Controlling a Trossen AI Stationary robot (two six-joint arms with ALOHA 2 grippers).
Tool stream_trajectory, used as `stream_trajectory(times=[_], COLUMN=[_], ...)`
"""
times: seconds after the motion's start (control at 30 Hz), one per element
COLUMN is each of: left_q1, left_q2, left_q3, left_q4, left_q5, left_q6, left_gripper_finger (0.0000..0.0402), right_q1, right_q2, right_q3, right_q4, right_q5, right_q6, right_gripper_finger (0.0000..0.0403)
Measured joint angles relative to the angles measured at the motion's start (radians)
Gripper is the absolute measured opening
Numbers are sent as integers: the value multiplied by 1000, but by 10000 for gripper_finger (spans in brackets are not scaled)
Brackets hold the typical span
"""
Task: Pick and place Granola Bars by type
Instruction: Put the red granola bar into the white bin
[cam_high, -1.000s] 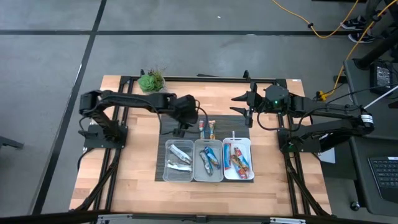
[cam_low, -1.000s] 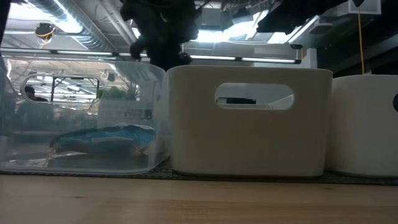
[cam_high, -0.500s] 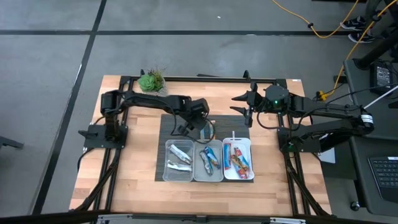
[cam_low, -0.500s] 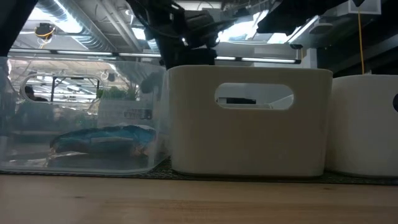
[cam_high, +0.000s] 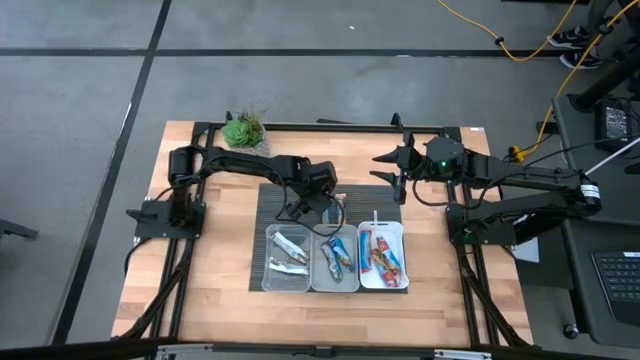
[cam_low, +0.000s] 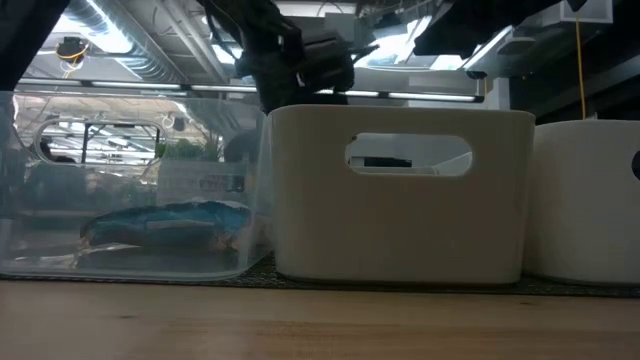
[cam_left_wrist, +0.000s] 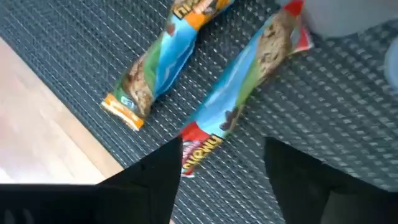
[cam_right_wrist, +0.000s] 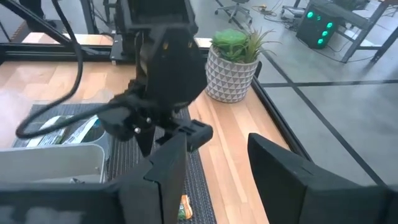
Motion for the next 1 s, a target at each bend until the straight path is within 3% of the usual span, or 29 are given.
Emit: stream_trajectory(times=[0.23, 0.5, 1.0], left_q1=[-10, -9, -20], left_q2=[24, 100, 111], left_q3=[-2, 0, 58], left_q4=[96, 89, 41], left_q5=[-20, -21, -77], left_q6=[30, 3, -77], left_gripper_finger=[233, 210, 75], right_q1=[-1, -6, -9], right_q2=[0, 0, 0], right_q3=[0, 0, 0], right_q4=[-23, -43, -43], right_q5=[0, 0, 0], right_q6=[9, 23, 17], right_gripper_finger=[174, 174, 174])
